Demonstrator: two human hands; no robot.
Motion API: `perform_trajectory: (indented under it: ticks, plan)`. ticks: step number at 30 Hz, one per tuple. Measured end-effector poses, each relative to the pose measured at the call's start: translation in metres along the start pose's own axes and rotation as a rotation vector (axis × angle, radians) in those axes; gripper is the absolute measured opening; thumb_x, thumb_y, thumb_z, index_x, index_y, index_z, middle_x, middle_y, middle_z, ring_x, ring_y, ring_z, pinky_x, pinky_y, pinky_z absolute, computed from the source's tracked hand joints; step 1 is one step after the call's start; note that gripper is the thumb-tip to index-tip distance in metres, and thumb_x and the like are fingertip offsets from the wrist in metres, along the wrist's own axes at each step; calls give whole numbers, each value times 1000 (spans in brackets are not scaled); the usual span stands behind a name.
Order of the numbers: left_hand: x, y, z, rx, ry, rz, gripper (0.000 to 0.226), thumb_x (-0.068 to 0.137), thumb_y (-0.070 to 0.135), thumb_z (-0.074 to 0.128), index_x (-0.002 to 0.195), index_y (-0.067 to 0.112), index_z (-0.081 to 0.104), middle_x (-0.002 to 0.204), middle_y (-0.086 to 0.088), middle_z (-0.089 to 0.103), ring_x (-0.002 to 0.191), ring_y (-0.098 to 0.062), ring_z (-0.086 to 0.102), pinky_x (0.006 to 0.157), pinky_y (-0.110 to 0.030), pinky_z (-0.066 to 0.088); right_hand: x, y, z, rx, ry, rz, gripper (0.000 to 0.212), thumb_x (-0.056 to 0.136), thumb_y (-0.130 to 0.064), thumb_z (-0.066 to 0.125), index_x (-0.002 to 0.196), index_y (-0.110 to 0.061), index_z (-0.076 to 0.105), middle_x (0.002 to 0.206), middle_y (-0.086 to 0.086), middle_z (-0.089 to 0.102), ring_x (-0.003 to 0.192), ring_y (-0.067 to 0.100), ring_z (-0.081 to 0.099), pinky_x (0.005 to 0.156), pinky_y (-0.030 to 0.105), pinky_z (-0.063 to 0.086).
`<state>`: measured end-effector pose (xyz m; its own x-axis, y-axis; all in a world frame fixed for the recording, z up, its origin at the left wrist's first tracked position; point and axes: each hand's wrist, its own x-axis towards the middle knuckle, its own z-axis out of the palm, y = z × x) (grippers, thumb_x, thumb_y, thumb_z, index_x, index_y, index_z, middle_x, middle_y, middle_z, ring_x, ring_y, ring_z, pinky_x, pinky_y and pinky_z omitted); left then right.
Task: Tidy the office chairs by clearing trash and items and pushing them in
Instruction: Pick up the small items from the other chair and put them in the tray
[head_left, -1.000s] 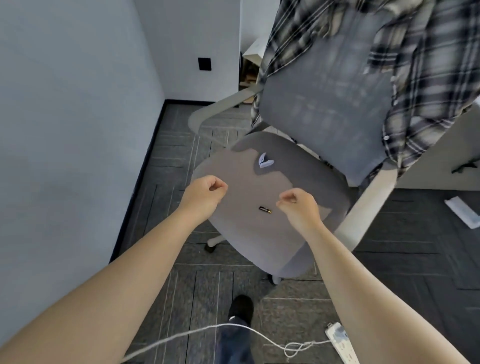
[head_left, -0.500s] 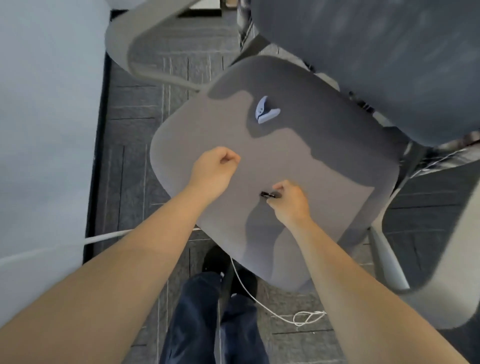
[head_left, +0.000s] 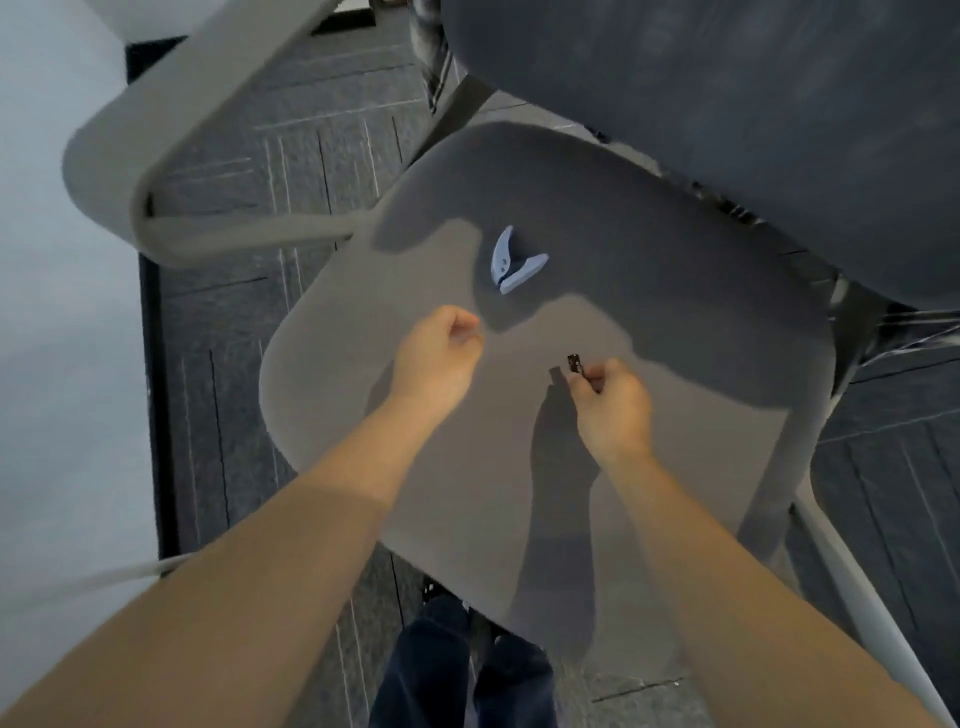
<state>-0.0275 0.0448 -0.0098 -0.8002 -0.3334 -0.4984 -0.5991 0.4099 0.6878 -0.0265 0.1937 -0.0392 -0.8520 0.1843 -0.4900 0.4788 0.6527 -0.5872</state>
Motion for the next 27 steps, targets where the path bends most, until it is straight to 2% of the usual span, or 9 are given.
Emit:
perform_trajectory:
  ticks: [5,8,12,16,18,20,22,24,27]
  plan:
    - [50,19,19,191,-21,201,65,83,16,60,140,15,29,144,-14,34,130,-29,37,102,-28,29,33,-14,-7,307,62,68,7,90,-11,51,93,-6,56,72,-2,53,61,12,49,44,9,37]
    - [75,26,37,369,-77,254,79,83,26,62,145,25,14,154,-15,11,137,-36,23,113,-43,27,44,-9,-4,390,75,92,1,89,-10,53,88,-9,53,66,-2,49,53,6,46,40,2,36]
    - [95,27,47,638,-27,285,46,87,27,55,129,16,44,149,-16,22,131,-38,25,107,-46,28,47,0,-1,426,98,110,3,88,-11,54,85,-9,54,63,-4,48,56,8,45,45,4,36]
    - [93,17,43,429,-28,345,26,89,18,52,102,-4,58,122,-25,50,110,-40,48,91,-39,43,38,-11,-5,497,93,143,10,88,-7,53,78,-10,50,60,-2,45,39,-2,49,41,6,36]
    - [82,21,33,322,-41,326,21,88,20,53,84,0,57,89,-19,52,82,-32,49,65,-19,35,30,-23,-9,542,99,140,23,87,-6,53,69,-17,44,63,0,46,52,6,52,56,16,43]
    - [66,34,22,183,-48,285,22,86,16,53,66,9,47,66,-4,42,63,-21,40,47,-18,27,20,-39,-18,609,106,131,29,86,-6,53,67,-22,40,66,2,49,65,19,50,67,32,42]
    - [45,52,11,-32,-44,227,30,84,12,54,59,17,40,63,4,39,57,-12,39,58,-13,36,9,-57,-33,669,115,101,28,87,-7,52,68,-23,39,67,2,51,62,18,50,67,33,42]
    - [19,72,0,-256,-66,180,30,83,8,56,60,19,41,72,8,42,61,-8,45,71,-26,49,-5,-73,-54,701,137,55,28,89,-8,52,69,-22,38,67,1,52,58,14,50,66,30,44]
    - [-15,97,-13,-393,-76,212,28,83,6,56,62,16,40,73,8,41,63,-8,45,66,-21,50,-30,-92,-86,758,166,-23,22,91,-9,49,73,-20,42,66,-1,54,54,9,50,59,23,45]
